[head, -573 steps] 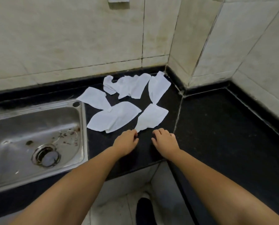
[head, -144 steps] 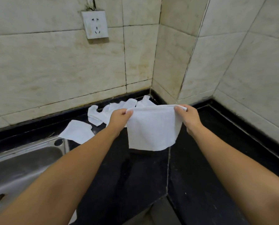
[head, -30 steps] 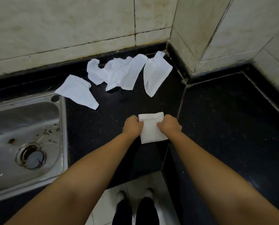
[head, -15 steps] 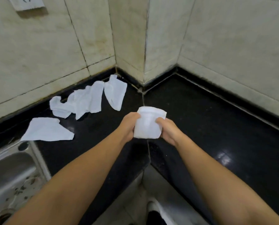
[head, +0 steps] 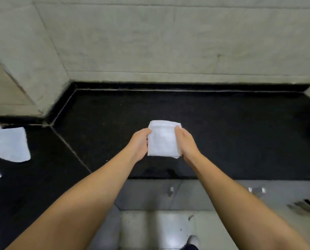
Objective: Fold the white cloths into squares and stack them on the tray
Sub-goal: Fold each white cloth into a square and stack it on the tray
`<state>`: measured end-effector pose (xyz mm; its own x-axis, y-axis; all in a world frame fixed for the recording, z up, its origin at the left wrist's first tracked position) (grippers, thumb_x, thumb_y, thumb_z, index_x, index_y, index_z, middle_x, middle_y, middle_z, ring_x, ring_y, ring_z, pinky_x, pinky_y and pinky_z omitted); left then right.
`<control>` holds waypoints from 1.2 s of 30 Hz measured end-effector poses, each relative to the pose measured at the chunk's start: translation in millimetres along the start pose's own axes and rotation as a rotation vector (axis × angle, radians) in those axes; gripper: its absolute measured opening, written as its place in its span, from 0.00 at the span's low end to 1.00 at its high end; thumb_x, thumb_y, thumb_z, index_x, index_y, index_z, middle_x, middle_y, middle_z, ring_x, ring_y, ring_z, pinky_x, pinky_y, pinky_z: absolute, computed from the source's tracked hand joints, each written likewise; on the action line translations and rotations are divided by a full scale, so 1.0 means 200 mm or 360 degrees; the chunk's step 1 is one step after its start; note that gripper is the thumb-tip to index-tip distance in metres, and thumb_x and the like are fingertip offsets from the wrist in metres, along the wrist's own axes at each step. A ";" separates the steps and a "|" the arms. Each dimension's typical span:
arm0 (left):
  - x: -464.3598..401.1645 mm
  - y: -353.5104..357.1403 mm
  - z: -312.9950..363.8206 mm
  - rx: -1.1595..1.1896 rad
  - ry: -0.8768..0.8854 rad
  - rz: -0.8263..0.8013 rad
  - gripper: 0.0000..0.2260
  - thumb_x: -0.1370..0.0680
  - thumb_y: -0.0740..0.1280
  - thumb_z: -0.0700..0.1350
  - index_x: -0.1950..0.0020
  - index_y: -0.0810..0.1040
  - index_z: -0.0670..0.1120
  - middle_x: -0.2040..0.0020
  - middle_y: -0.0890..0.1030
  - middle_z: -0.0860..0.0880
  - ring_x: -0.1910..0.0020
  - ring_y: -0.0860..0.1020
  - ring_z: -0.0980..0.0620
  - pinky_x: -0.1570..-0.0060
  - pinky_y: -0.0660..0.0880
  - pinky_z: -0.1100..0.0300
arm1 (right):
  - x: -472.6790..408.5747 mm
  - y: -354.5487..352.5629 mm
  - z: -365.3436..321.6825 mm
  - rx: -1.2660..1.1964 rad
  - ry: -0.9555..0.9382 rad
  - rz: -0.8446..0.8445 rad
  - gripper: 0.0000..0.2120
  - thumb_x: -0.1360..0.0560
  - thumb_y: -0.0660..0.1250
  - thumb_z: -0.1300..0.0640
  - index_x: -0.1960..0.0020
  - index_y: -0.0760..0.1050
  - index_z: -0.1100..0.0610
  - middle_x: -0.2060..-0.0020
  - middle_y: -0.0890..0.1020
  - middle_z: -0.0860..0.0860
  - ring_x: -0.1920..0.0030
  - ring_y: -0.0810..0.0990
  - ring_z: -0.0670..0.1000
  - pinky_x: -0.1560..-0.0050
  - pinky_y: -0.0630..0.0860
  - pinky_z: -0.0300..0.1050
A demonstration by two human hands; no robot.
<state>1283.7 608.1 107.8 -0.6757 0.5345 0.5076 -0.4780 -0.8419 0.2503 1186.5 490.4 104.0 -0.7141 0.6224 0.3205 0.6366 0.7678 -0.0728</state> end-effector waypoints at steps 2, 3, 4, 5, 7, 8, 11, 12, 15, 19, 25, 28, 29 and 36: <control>0.01 0.29 -0.08 -0.0053 -0.0048 -0.0200 0.11 0.19 0.59 0.45 0.40 0.76 0.43 0.44 0.81 0.44 0.46 0.80 0.46 0.50 0.78 0.51 | 0.07 -0.29 0.03 -0.0018 -0.0048 0.0224 0.16 0.19 0.52 0.45 0.46 0.74 0.53 0.49 0.82 0.52 0.49 0.82 0.53 0.52 0.81 0.51; 0.01 0.44 -0.13 -0.0123 -0.0051 -0.0283 0.12 0.18 0.59 0.47 0.39 0.75 0.44 0.44 0.81 0.45 0.46 0.80 0.47 0.50 0.78 0.51 | 0.10 -0.43 0.05 -0.0032 -0.0042 0.0339 0.16 0.20 0.53 0.44 0.47 0.74 0.53 0.48 0.82 0.53 0.49 0.82 0.54 0.48 0.80 0.53; 0.03 0.59 -0.18 -0.0205 -0.0034 -0.0346 0.12 0.18 0.59 0.48 0.40 0.76 0.45 0.47 0.81 0.47 0.48 0.80 0.48 0.52 0.78 0.52 | 0.14 -0.57 0.07 -0.0057 -0.0018 0.0461 0.17 0.21 0.53 0.44 0.48 0.75 0.54 0.49 0.82 0.53 0.48 0.82 0.53 0.46 0.80 0.54; 0.04 0.74 -0.24 -0.0300 0.0001 -0.0372 0.11 0.19 0.59 0.49 0.44 0.77 0.45 0.51 0.81 0.48 0.52 0.80 0.49 0.54 0.78 0.54 | 0.17 -0.72 0.10 -0.0055 -0.0001 0.0593 0.19 0.21 0.53 0.43 0.48 0.76 0.56 0.50 0.82 0.52 0.49 0.81 0.52 0.45 0.79 0.53; 0.09 1.04 -0.36 -0.0537 0.0125 -0.0358 0.11 0.19 0.58 0.47 0.56 0.76 0.45 0.60 0.78 0.49 0.61 0.75 0.51 0.61 0.73 0.58 | 0.29 -1.03 0.14 0.0075 -0.0037 0.0847 0.20 0.20 0.52 0.46 0.52 0.75 0.60 0.56 0.79 0.50 0.54 0.77 0.50 0.51 0.75 0.48; 0.12 1.19 -0.42 -0.0644 0.0198 -0.0361 0.12 0.20 0.57 0.46 0.60 0.73 0.45 0.63 0.75 0.49 0.64 0.72 0.52 0.65 0.69 0.60 | 0.35 -1.18 0.18 0.0145 -0.0075 0.0956 0.20 0.19 0.52 0.47 0.57 0.72 0.60 0.61 0.76 0.50 0.58 0.74 0.50 0.57 0.71 0.46; 0.23 1.64 -0.64 -0.0826 0.0420 -0.0420 0.10 0.20 0.56 0.45 0.60 0.70 0.43 0.62 0.71 0.47 0.64 0.67 0.53 0.67 0.63 0.59 | 0.53 -1.63 0.26 0.0289 -0.0100 0.1164 0.18 0.18 0.52 0.50 0.64 0.63 0.57 0.67 0.69 0.48 0.64 0.67 0.49 0.66 0.64 0.40; 0.28 1.79 -0.72 -0.0862 0.0506 -0.0446 0.11 0.20 0.56 0.45 0.60 0.69 0.43 0.62 0.69 0.47 0.64 0.66 0.52 0.66 0.62 0.58 | 0.59 -1.78 0.28 0.0342 -0.0110 0.1210 0.18 0.18 0.52 0.51 0.65 0.62 0.56 0.68 0.68 0.48 0.65 0.66 0.48 0.67 0.63 0.36; 0.41 2.19 -0.91 -0.0936 0.0693 -0.0522 0.14 0.19 0.56 0.43 0.65 0.63 0.45 0.67 0.64 0.49 0.67 0.61 0.54 0.68 0.58 0.58 | 0.74 -2.18 0.32 0.0505 -0.0125 0.1355 0.19 0.17 0.52 0.50 0.67 0.60 0.54 0.69 0.67 0.49 0.68 0.65 0.46 0.68 0.63 0.37; 0.56 2.64 -1.07 -0.0967 0.0763 -0.0617 0.15 0.19 0.55 0.45 0.65 0.61 0.44 0.67 0.63 0.49 0.68 0.60 0.54 0.68 0.57 0.57 | 0.90 -2.64 0.35 0.0537 -0.0064 0.1502 0.19 0.17 0.52 0.51 0.65 0.64 0.57 0.67 0.70 0.51 0.66 0.67 0.49 0.61 0.59 0.45; 0.62 3.23 -1.14 -0.1037 0.0919 -0.0844 0.16 0.18 0.55 0.45 0.66 0.63 0.45 0.68 0.67 0.51 0.70 0.64 0.57 0.72 0.61 0.65 | 0.96 -3.20 0.31 0.0539 -0.0071 0.1665 0.16 0.17 0.52 0.54 0.57 0.71 0.61 0.55 0.76 0.60 0.55 0.70 0.52 0.61 0.57 0.43; 0.59 3.52 -1.14 -0.1043 0.0975 -0.0905 0.17 0.17 0.54 0.45 0.67 0.63 0.46 0.68 0.67 0.51 0.69 0.64 0.57 0.74 0.64 0.69 | 0.90 -3.48 0.26 0.0584 -0.0042 0.1705 0.17 0.17 0.50 0.52 0.60 0.67 0.58 0.52 0.78 0.62 0.55 0.72 0.55 0.58 0.60 0.43; 0.57 3.62 -1.13 -0.1028 0.0995 -0.0911 0.17 0.17 0.54 0.45 0.67 0.63 0.46 0.68 0.67 0.51 0.69 0.64 0.57 0.74 0.64 0.71 | 0.86 -3.58 0.24 0.0600 -0.0043 0.1711 0.16 0.17 0.50 0.52 0.58 0.68 0.59 0.51 0.78 0.63 0.55 0.72 0.56 0.58 0.60 0.43; 0.25 4.39 -0.92 -0.0982 0.1208 -0.0860 0.15 0.17 0.54 0.46 0.63 0.68 0.43 0.66 0.68 0.50 0.65 0.67 0.52 0.65 0.59 0.56 | 0.45 -4.25 -0.07 0.0722 -0.0226 0.1756 0.18 0.17 0.51 0.54 0.62 0.68 0.60 0.54 0.78 0.62 0.56 0.72 0.55 0.61 0.57 0.42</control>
<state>727.8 -90.7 201.7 -0.3618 0.9030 -0.2318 -0.8666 -0.4174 -0.2733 585.2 -108.2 207.9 0.1073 0.9676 -0.2286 0.7851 -0.2236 -0.5776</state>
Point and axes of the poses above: each hand's wrist, its own x-axis away from the middle knuckle, its own y-axis out of the palm, z = x × y, the point moved 1 cm from there along -x, towards the middle knuckle
